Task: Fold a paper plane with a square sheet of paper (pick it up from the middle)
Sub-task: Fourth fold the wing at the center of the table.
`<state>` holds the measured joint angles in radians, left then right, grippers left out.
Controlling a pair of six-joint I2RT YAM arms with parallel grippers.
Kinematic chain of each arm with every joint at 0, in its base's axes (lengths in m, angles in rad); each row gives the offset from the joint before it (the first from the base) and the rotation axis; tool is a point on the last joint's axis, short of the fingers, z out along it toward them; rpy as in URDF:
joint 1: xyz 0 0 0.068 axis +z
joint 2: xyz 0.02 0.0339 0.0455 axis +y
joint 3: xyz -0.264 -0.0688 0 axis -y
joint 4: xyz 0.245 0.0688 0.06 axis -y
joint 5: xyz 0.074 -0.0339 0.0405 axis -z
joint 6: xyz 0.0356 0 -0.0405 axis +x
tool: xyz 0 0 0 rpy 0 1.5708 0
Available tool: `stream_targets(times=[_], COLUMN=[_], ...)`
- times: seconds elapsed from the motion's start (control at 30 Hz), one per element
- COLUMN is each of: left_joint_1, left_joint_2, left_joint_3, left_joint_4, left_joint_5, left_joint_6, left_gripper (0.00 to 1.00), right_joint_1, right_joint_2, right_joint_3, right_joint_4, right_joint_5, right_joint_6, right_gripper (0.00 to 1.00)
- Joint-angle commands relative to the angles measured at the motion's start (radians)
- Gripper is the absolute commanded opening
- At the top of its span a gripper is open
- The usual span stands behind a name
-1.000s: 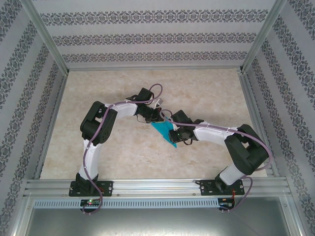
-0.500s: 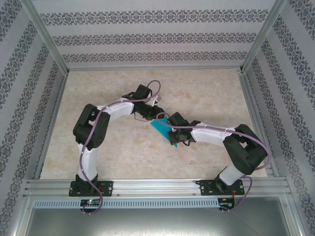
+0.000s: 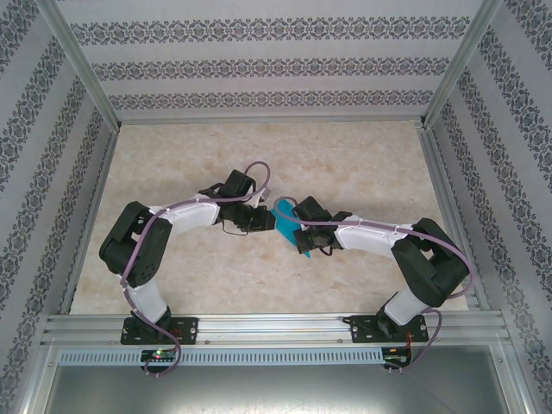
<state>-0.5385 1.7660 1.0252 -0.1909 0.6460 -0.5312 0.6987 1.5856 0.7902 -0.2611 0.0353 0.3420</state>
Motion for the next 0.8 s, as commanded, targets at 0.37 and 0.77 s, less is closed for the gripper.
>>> stream_targets(times=[0.37,0.77], left_joint_1=[-0.107,-0.109], left_joint_2=[0.103,0.17], left_joint_3=[-0.014,0.013], left_joint_4=[0.229,0.188], left_joint_5=[0.013,-0.007], left_joint_6=[-0.093,-0.055], left_gripper=[0.07,0.02], right_joint_1=[0.011,0.004], right_joint_2=[-0.032,-0.029], right_joint_3=[-0.027,-0.043], right_joint_4=[0.042,0.084], right_joint_5=[-0.035,-0.084], right_joint_6=[0.034,0.046], right_gripper=[0.02,0.02])
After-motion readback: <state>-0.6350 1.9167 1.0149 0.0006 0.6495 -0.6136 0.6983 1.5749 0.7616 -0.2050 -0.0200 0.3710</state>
